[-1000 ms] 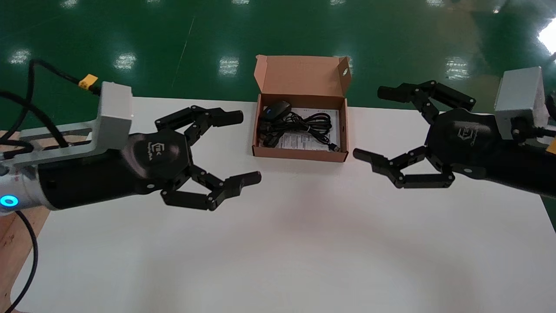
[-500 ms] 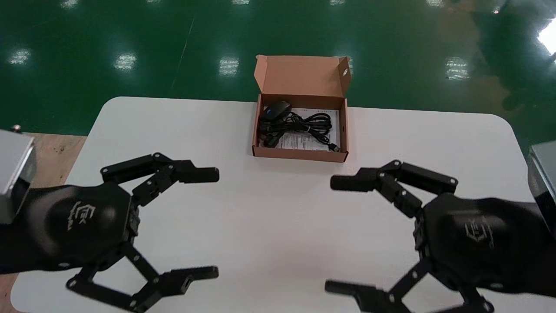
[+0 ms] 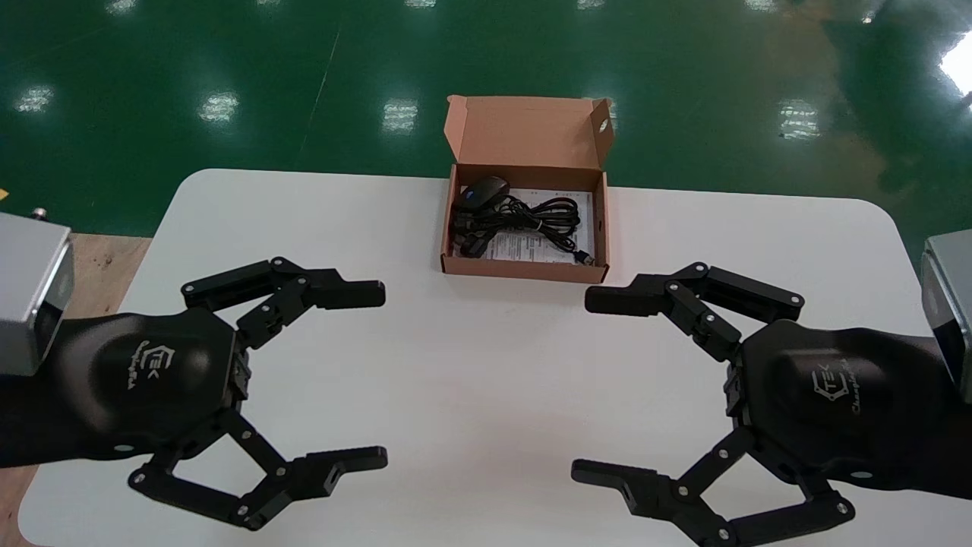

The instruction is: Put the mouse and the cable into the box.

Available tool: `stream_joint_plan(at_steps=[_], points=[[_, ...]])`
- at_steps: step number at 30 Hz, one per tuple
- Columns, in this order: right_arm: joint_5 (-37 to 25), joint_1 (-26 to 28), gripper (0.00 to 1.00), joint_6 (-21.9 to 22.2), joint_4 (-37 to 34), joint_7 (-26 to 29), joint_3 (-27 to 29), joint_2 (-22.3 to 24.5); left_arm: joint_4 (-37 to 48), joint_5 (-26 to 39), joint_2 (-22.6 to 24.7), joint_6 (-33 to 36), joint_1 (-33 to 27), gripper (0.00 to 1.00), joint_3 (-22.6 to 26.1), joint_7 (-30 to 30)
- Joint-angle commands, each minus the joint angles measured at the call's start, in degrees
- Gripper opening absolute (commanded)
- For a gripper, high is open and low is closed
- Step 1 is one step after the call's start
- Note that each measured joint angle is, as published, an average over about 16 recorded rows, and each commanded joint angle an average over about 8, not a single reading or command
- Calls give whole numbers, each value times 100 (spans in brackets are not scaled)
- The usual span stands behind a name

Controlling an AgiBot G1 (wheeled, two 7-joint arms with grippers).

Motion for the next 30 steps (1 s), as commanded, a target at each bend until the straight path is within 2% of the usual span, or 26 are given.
stream_joint_plan(at_steps=[1, 30], points=[[-13, 12, 100, 13, -24, -16, -6, -5, 17, 7, 13, -16, -11, 100, 13, 6], [-66, 61, 100, 56, -117, -74, -30, -25, 82, 40, 61, -68, -48, 100, 57, 33]])
